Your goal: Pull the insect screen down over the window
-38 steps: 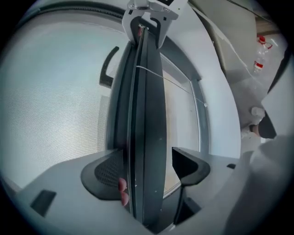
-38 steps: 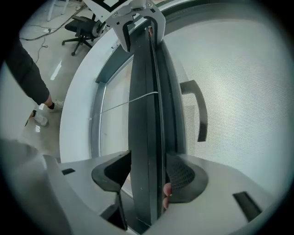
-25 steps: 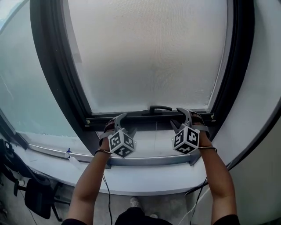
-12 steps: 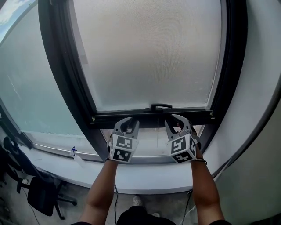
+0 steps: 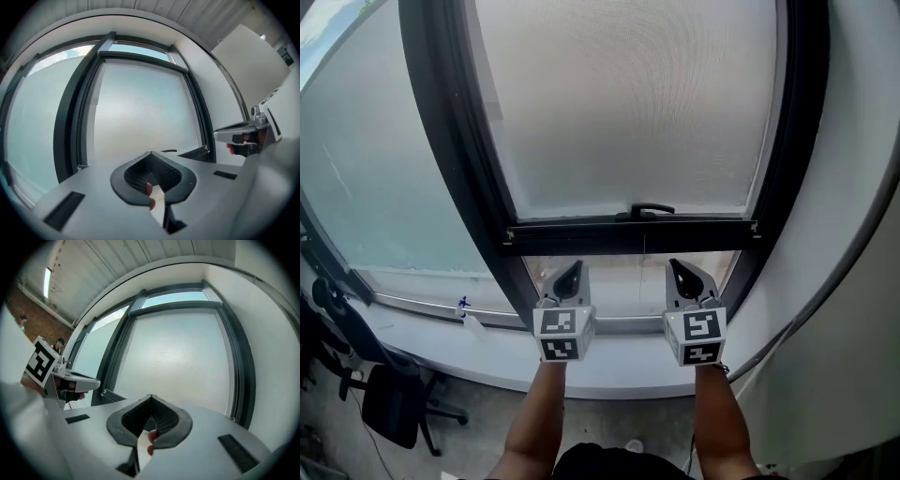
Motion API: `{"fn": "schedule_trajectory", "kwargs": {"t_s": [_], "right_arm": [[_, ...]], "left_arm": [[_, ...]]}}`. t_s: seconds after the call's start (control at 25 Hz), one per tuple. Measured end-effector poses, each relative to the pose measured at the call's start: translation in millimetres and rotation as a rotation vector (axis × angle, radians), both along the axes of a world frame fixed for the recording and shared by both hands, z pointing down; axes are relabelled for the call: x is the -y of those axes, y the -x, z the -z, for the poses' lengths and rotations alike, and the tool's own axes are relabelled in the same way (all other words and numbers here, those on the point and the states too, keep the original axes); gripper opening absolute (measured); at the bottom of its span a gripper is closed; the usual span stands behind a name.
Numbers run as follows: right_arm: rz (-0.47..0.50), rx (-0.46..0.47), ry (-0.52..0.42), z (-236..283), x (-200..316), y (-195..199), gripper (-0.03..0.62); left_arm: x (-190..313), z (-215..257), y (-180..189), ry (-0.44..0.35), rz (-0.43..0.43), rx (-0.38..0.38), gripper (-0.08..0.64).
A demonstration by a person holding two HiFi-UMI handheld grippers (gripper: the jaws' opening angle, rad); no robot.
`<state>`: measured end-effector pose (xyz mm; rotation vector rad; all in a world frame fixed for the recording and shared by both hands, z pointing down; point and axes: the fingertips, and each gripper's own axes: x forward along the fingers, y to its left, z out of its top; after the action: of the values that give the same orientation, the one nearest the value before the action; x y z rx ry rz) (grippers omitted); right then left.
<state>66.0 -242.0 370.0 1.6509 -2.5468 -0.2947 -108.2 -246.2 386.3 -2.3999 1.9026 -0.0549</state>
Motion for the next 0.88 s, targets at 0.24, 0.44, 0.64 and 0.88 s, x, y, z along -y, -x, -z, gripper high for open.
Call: {"fn": "schedule_trajectory", "kwargs": {"t_s": [0.24,0.44,0.64,0.88], "right_arm": [[-0.045,0.032,0.046,-5,-43,15,0.006],[-0.041,0.070,0.122,-37,-69,21,0.006],[-0.110,0.072,0.126,-59,-100,13,0.006],[-0.186,-0.011,0.044,-62,-148,1,0.006]], "left_arm": [[-37,-21,22,0.055,0.003,-0.029,0.003],[-64,-35,31,0.087,-0.005,-0.041,0.003],[-95,-46,23,0.103,-0.051,-0.064,0.003],[-133,-63,4,0.122,-0.067,0.013,0.003]]}}
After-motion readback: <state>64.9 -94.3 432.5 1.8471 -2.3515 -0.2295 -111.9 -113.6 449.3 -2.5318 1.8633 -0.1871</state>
